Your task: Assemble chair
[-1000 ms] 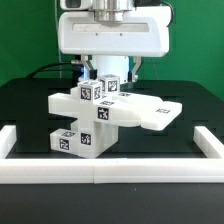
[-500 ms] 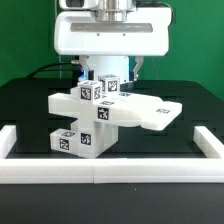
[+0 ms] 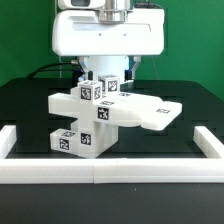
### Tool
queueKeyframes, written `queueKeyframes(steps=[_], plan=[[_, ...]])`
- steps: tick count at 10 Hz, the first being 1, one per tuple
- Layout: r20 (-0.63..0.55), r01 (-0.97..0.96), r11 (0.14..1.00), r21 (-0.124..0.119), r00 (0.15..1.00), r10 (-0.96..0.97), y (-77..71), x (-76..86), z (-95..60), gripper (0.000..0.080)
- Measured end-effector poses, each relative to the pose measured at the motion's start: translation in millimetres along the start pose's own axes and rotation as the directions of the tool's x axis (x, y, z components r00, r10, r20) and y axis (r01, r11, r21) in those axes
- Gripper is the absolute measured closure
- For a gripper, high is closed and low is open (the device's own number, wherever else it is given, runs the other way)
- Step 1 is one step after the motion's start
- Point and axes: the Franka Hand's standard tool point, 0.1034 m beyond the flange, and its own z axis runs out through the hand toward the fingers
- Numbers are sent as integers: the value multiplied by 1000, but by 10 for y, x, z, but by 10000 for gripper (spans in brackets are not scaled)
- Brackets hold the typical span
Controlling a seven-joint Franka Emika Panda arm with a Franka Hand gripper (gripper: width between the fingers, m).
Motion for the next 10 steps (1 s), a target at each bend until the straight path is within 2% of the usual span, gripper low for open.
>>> queueKeyframes(steps=[1,2,3,4,6,10], plan=[[0,-4,1000,0,1000,4,0,-1,2,159],[1,-9,1000,0,1000,9,0,-1,3,353],[1,-27,1000,0,1000,27,1,-3,4,353],[1,-28,1000,0,1000,28,2,-2,4,520],[1,-131,991,0,991,131,1,-2,5,515],[1,-396,918,1,918,396,-6,-1,7,515]])
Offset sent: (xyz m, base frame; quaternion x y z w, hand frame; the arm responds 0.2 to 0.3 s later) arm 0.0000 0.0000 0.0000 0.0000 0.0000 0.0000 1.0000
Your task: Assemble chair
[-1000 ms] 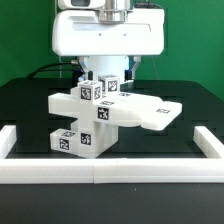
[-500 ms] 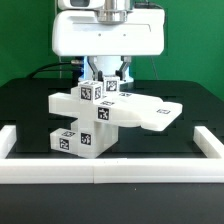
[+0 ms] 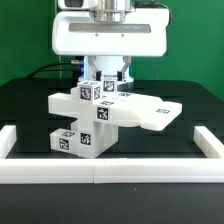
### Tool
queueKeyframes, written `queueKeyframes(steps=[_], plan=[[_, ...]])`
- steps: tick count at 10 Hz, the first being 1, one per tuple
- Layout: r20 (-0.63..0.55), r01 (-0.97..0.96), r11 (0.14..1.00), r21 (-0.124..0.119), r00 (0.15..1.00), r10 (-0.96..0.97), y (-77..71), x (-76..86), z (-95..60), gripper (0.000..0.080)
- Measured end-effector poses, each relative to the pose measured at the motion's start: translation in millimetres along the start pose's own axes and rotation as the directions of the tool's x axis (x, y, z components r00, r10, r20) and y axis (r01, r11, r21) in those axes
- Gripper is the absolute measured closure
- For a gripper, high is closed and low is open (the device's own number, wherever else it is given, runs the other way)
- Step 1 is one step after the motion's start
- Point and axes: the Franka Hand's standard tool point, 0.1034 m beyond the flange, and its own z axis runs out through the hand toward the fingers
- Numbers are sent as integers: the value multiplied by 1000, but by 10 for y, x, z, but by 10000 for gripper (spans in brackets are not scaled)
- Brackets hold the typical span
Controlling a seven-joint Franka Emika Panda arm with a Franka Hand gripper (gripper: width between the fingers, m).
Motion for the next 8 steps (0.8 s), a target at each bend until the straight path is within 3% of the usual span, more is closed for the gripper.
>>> queueKeyframes(steps=[5,8], plan=[[0,-280,960,1,960,280,-13,1,1,515],[0,-475,880,2,880,475,-23,6,2,515]])
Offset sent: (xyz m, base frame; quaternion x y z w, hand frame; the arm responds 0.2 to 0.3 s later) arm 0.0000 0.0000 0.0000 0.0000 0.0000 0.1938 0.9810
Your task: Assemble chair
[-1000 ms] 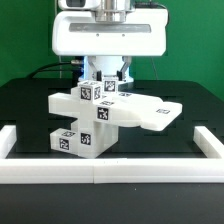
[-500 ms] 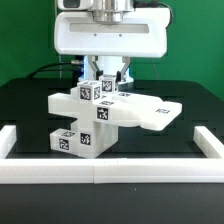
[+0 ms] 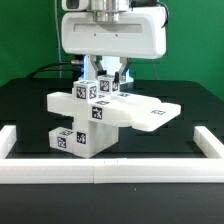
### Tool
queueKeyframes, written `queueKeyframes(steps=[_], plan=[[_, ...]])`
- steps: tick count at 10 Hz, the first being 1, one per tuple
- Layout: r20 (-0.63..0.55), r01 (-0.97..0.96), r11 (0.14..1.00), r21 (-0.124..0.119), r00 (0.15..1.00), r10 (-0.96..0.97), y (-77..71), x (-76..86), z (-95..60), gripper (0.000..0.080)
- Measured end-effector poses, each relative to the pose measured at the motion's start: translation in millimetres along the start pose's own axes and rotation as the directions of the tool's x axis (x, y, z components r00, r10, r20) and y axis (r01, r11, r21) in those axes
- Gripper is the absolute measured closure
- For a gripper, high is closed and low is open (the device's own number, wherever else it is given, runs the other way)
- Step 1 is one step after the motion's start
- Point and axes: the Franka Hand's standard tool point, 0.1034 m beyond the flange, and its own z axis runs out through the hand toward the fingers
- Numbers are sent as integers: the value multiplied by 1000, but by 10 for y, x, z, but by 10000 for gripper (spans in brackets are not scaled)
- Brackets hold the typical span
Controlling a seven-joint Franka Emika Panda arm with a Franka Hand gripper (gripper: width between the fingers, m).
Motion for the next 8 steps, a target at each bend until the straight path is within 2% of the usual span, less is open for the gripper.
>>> queueKeyframes(steps=[3,4,5,6,7,8], plan=[[1,-161,987,2,987,161,-11,-2,-1,515],[1,-167,986,2,986,167,-11,-4,1,458],[1,-162,987,2,987,162,-10,-4,2,322],[1,-162,987,2,987,162,-10,-4,3,322],[1,-162,987,1,987,162,-9,-5,4,185],[1,-162,987,1,987,162,-9,-5,5,160]])
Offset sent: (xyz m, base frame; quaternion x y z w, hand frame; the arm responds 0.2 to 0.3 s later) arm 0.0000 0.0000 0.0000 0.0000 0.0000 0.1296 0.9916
